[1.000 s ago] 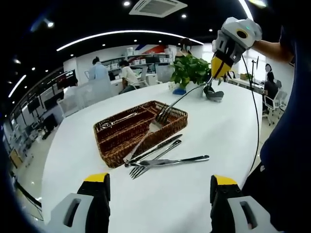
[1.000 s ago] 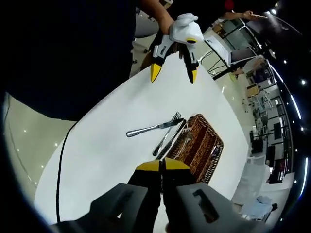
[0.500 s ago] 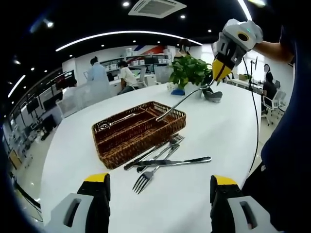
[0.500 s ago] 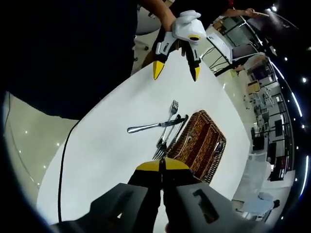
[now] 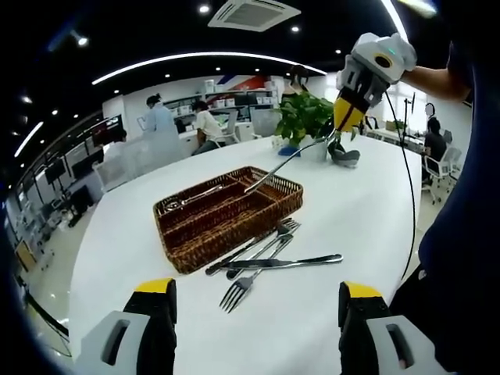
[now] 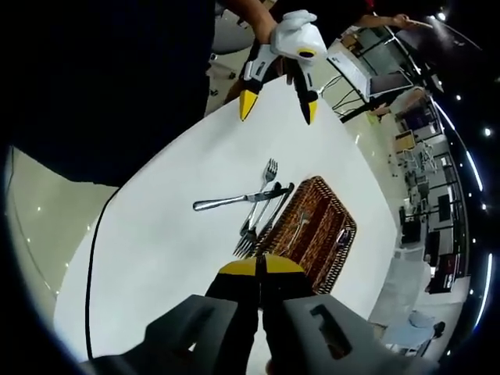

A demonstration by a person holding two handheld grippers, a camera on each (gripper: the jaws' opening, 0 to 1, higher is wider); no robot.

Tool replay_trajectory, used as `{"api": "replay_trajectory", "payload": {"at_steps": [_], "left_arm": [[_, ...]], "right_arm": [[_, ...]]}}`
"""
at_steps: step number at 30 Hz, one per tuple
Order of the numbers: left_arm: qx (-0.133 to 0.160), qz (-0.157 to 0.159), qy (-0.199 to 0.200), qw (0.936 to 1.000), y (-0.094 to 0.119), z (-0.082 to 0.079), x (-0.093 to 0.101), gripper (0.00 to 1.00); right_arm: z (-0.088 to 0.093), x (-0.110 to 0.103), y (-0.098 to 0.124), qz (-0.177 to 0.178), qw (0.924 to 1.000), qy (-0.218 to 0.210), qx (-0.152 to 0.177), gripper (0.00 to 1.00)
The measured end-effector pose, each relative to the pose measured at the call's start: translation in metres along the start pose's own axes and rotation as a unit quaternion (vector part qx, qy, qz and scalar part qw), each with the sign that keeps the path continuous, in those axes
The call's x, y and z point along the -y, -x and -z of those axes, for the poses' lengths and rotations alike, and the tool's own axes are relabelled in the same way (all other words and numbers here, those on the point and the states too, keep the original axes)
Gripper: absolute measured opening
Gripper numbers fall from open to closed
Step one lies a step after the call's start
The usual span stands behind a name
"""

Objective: Arrange the knives, forks, and spoons in their matching storage slots by inserting each utensil handle-first until every utensil is classified and aligned in the correct compartment

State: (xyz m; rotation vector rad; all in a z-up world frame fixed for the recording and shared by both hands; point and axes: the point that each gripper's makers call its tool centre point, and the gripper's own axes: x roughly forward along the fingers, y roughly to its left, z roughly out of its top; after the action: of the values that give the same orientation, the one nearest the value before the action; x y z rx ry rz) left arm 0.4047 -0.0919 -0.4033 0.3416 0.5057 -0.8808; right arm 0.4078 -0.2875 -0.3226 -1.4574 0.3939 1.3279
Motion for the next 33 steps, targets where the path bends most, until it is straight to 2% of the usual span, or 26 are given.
{"api": "replay_trajectory", "payload": {"at_steps": [7,16,24,25,29,30,33], "left_arm": [[0.004,-0.009,0.012,0.9999,0.004,0.000,-0.008,0.90],[0.002,-0.018,0.023,0.9996,0.004,-0.003,-0.022,0.90],[0.001,-0.028,0.026,0.9993,0.005,-0.009,-0.039,0.90],[0.000,-0.030,0.028,0.9992,0.004,-0.009,-0.041,0.90],[-0.002,-0.033,0.031,0.9990,0.002,-0.013,-0.048,0.90],[-0.002,-0.034,0.033,0.9989,0.002,-0.015,-0.049,0.90],[-0.001,-0.037,0.036,0.9987,0.000,-0.019,-0.053,0.90]], "right_arm": [[0.011,0.015,-0.008,0.002,1.0000,0.001,-0.005,0.00],[0.030,0.046,-0.024,0.010,0.9992,-0.034,0.020,0.00],[0.042,0.084,-0.037,0.010,0.9921,-0.095,0.082,0.00],[0.044,0.089,-0.039,0.009,0.9895,-0.108,0.096,0.00],[0.053,0.101,-0.046,0.005,0.9851,-0.128,0.115,0.00],[0.056,0.106,-0.049,0.002,0.9810,-0.146,0.128,0.00],[0.063,0.112,-0.054,-0.004,0.9778,-0.157,0.139,0.00]]}}
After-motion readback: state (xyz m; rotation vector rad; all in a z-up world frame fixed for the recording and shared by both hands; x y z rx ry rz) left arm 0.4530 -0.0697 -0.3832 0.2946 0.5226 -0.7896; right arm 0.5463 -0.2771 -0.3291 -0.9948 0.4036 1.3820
